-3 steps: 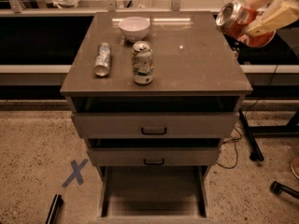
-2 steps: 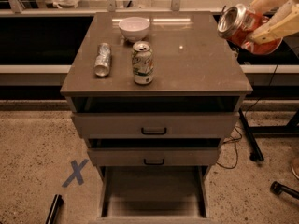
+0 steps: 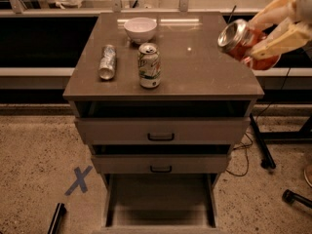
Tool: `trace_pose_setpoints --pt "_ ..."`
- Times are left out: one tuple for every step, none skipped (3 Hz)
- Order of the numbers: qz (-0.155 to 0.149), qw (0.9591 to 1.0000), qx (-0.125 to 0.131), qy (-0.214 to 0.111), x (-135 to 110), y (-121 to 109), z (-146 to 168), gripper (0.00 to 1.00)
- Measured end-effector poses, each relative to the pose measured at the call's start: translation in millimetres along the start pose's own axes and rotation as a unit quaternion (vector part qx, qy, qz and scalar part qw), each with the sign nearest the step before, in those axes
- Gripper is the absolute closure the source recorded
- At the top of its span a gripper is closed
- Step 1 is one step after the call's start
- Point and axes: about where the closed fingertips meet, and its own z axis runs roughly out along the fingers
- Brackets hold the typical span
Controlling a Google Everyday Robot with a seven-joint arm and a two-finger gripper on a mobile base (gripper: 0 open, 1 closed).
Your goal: Place coke can into bottom drawer
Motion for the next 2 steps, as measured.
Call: trace_pose_setpoints --pt "0.029 0.9995 0.01 0.0 -3.2 23.9 17.7 1.0" --pt "0.025 0.9984 0.051 0.008 -42.5 54.5 29.1 1.0"
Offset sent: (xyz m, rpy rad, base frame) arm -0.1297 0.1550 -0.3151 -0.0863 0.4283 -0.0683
